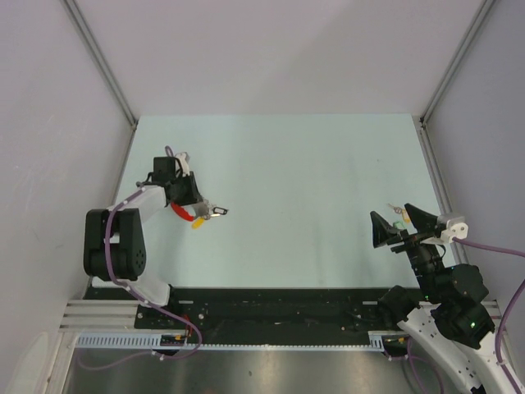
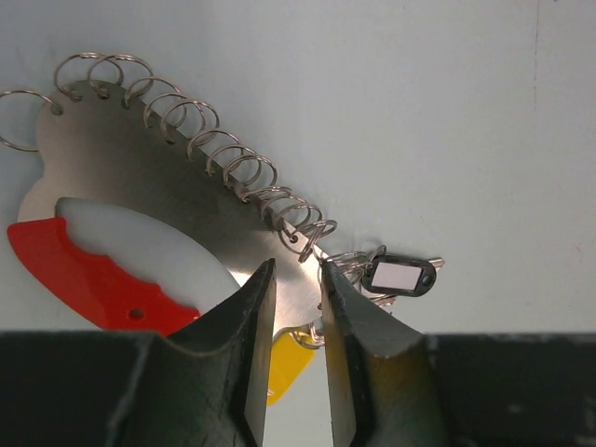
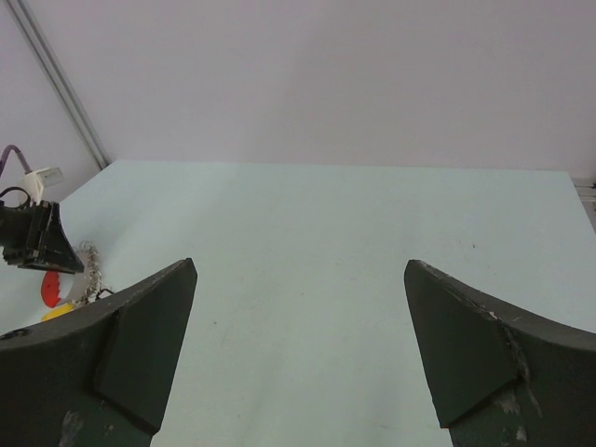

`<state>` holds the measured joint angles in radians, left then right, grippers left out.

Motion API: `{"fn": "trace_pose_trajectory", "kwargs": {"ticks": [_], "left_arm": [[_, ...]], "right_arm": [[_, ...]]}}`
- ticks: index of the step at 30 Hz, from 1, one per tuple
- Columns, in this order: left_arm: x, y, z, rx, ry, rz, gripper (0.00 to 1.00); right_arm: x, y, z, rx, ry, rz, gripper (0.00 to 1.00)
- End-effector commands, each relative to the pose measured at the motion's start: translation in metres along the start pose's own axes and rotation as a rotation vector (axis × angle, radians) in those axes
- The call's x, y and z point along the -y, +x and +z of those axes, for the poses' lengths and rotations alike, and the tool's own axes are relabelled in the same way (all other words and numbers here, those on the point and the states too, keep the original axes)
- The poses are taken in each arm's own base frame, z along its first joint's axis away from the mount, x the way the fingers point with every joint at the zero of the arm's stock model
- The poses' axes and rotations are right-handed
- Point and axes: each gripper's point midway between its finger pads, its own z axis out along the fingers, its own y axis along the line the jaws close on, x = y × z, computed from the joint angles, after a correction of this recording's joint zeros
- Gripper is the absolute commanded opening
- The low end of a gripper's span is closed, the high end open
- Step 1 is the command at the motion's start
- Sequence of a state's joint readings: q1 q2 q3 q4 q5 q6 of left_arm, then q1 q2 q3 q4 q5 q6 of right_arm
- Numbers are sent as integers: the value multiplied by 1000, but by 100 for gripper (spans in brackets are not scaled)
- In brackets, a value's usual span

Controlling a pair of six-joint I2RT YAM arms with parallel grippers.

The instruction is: Put the keys on the keyring

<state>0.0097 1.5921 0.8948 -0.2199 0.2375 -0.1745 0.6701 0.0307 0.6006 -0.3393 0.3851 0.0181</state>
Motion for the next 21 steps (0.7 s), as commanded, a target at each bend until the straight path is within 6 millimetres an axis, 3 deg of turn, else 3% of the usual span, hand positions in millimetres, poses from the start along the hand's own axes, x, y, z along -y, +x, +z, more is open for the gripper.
{"fn": "trace_pose_trajectory", "kwargs": {"ticks": [1,8,21], "left_arm": [[15,-7,6,-9,35,45,31],[18,-3,15,-34,49,50,30],[12,3,20,-61,6,57,20]], "right_arm": [[1,-10,-1,27,4,7,100],[0,-8,-1,24,0,4,100],[-1,-8,-1,25,-6,7,100]]}}
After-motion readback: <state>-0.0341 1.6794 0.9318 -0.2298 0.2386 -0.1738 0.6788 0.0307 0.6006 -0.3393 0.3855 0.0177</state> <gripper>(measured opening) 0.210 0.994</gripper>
